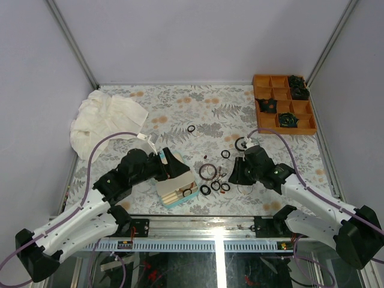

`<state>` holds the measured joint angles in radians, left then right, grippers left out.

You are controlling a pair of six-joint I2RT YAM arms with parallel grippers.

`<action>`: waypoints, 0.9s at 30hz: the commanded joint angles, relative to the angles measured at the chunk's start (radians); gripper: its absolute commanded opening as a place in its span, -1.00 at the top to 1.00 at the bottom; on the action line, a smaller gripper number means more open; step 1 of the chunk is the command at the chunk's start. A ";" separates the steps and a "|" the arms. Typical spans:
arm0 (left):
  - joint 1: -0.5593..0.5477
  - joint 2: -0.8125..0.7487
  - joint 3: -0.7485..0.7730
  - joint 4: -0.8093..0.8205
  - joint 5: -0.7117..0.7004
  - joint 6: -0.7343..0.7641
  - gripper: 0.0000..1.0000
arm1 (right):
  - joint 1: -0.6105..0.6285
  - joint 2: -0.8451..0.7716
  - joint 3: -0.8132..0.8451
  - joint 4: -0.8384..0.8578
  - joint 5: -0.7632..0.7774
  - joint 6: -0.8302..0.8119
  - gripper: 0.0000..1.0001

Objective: Organize the mixed jewelry

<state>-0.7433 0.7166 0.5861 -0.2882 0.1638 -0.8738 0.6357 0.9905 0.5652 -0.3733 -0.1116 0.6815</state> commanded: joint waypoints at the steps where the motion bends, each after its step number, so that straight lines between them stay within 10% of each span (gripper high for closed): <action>1: 0.006 0.023 -0.004 0.023 -0.018 0.034 -0.60 | -0.004 -0.024 -0.036 -0.014 0.021 0.019 0.24; 13: 0.008 0.055 -0.014 0.078 0.012 0.046 -0.60 | 0.017 -0.284 -0.074 -0.356 -0.092 0.083 0.15; 27: 0.008 -0.020 -0.039 0.047 -0.004 0.035 -0.61 | 0.277 -0.165 -0.013 -0.489 -0.144 0.075 0.27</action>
<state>-0.7433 0.7185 0.5674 -0.2707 0.1604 -0.8536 0.8383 0.8040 0.5121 -0.8513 -0.1860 0.7460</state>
